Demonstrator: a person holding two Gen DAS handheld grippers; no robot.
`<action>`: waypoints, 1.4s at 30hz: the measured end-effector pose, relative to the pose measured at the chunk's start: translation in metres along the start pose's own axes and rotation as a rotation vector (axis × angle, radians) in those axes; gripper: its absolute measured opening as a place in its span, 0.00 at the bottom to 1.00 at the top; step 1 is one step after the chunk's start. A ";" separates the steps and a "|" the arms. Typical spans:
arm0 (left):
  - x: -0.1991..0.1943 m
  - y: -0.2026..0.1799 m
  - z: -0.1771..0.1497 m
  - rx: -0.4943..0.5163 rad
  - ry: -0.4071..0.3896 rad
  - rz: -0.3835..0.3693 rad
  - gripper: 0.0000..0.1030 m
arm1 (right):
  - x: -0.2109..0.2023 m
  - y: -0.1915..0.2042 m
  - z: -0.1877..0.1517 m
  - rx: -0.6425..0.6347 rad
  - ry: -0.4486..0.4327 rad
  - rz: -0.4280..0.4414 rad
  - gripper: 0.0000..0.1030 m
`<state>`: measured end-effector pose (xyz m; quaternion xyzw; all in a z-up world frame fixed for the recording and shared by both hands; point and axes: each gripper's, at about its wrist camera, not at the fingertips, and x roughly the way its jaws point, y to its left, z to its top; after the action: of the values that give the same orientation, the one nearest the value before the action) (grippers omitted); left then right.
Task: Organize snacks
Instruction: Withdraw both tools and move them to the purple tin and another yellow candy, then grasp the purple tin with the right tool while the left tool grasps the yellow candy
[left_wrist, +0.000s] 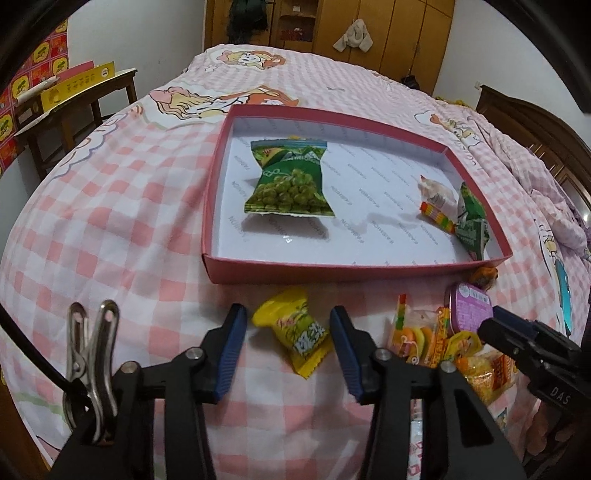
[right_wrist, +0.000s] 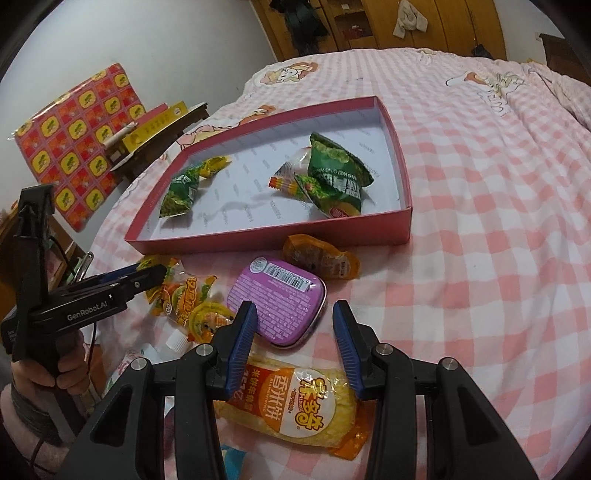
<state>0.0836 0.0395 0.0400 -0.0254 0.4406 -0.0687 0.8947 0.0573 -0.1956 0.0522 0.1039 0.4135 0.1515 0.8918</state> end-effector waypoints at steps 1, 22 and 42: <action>0.000 0.001 0.000 -0.001 -0.001 0.002 0.40 | 0.001 0.000 0.001 0.003 0.002 0.004 0.43; -0.004 0.005 -0.014 -0.031 0.017 -0.038 0.32 | 0.018 0.009 0.002 0.036 0.034 0.021 0.52; -0.029 0.012 -0.022 -0.085 -0.014 -0.108 0.30 | -0.013 0.020 -0.005 0.052 -0.075 0.005 0.22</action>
<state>0.0498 0.0559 0.0479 -0.0876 0.4347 -0.0982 0.8909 0.0415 -0.1814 0.0645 0.1338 0.3833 0.1390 0.9032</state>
